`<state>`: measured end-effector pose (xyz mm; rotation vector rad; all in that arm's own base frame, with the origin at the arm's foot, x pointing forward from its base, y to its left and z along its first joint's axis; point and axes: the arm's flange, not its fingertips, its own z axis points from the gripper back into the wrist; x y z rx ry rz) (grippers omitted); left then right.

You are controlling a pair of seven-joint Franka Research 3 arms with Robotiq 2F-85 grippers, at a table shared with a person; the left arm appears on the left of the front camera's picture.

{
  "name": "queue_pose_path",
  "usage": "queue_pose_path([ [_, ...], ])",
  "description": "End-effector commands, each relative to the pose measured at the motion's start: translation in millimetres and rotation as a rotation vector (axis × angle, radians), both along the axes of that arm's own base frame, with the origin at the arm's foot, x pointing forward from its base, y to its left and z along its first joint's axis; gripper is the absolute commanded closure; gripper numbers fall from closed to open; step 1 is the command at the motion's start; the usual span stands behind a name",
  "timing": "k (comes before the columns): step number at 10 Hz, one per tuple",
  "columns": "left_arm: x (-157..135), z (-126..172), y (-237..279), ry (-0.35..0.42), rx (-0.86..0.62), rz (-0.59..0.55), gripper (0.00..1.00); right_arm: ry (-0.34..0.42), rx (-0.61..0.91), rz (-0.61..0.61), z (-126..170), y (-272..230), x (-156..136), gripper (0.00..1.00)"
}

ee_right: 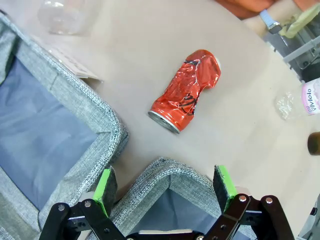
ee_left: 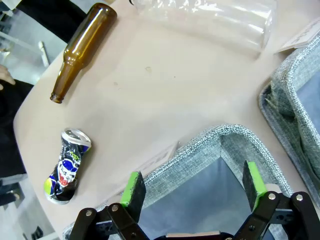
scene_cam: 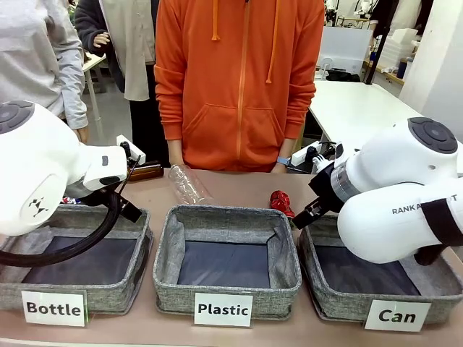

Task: Sort the can waste into the basket.
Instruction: Pick up the can waste from the table and place it in the right Fabric basket.

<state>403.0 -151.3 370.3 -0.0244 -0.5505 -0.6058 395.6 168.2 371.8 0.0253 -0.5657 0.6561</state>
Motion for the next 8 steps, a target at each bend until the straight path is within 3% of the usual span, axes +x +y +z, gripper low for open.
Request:
queue_pose_path([
  [1, 0.0, 0.2, 0.0, -0.001, 0.000, 0.000, 0.00, 0.000, 0.001, 0.000, 0.1, 0.0, 0.0, 0.00],
  [4, 0.0, 0.0, 0.0, 0.000, 0.000, 0.000, 0.00, 0.000, 0.000, 0.000, 0.0, 0.0, 0.0, 0.00],
  [6, -16.2, 44.9, 1.6, 0.019, -0.026, -0.033, 0.00, 0.021, 0.039, 0.026, 42.3, -11.1, -7.6, 0.00],
  [7, -29.4, 74.8, 5.8, 0.077, -0.080, 0.032, 0.00, 0.082, 0.073, 0.037, 69.6, -19.6, -17.9, 0.00],
  [8, -46.3, 102.0, 10.7, 0.128, -0.141, 0.000, 0.00, 0.146, 0.165, 0.000, 99.9, -32.8, -32.6, 0.00],
])
